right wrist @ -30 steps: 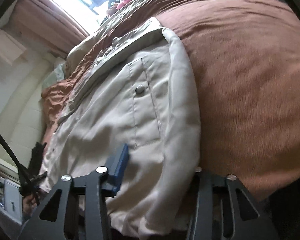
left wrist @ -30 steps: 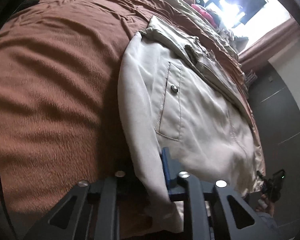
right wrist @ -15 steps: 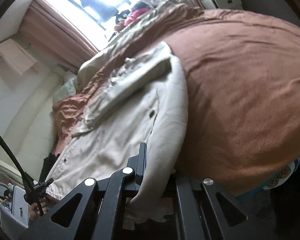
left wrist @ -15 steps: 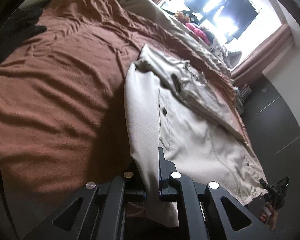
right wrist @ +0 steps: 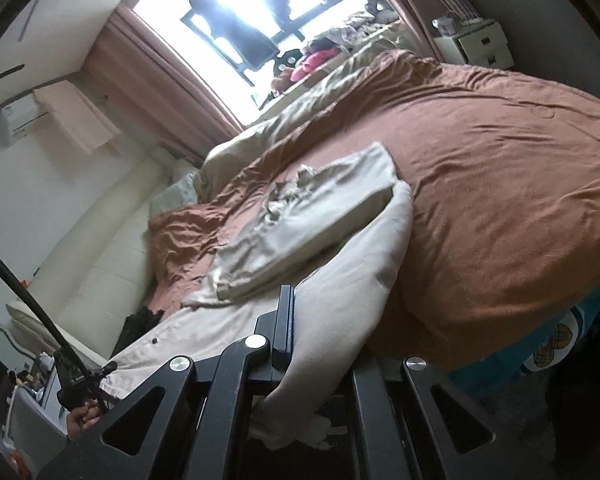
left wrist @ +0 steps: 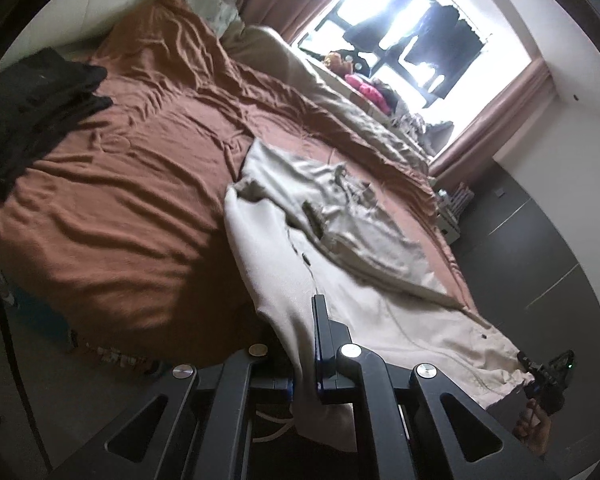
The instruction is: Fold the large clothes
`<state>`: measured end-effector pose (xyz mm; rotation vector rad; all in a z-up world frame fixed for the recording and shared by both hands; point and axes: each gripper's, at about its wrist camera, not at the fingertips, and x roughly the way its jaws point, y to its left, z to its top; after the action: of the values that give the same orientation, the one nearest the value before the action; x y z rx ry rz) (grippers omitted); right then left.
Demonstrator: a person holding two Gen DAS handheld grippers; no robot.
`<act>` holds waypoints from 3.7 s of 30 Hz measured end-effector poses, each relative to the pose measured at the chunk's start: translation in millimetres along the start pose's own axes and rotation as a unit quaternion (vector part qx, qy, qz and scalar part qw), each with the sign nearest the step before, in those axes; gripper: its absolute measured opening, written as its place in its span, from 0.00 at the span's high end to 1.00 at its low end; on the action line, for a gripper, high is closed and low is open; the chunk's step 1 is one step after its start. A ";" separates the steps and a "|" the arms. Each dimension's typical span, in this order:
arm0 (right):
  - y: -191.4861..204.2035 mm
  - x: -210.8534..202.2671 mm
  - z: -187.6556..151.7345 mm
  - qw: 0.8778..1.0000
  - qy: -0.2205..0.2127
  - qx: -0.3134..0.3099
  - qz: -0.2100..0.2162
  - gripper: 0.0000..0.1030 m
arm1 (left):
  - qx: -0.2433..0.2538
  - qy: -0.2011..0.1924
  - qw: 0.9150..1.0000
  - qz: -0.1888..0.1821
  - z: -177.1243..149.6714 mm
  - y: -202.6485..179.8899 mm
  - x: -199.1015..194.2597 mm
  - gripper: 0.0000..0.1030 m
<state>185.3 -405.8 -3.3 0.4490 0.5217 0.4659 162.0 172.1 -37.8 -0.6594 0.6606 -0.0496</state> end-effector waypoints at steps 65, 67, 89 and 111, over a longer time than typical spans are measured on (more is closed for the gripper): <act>15.6 279.0 123.0 0.994 0.045 0.030 -0.094 0.97 | -0.019 0.028 0.996 0.087 160.2 7.2 239.6 0.77; 15.1 289.9 126.2 0.993 0.060 0.040 -0.093 0.88 | -0.026 0.036 0.995 0.087 159.8 11.5 251.0 0.50; 131.2 383.6 119.4 0.965 0.182 -0.143 -0.122 0.26 | 0.197 0.194 0.951 0.139 103.0 -57.9 364.3 0.16; 153.0 456.2 105.3 0.952 0.183 -0.190 -0.154 0.96 | 0.257 0.134 0.945 0.152 110.4 -104.6 380.2 1.00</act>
<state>549.0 -73.6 -9.5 -0.0969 0.8257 0.3361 545.9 56.5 -121.5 -0.0391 0.9619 -0.0237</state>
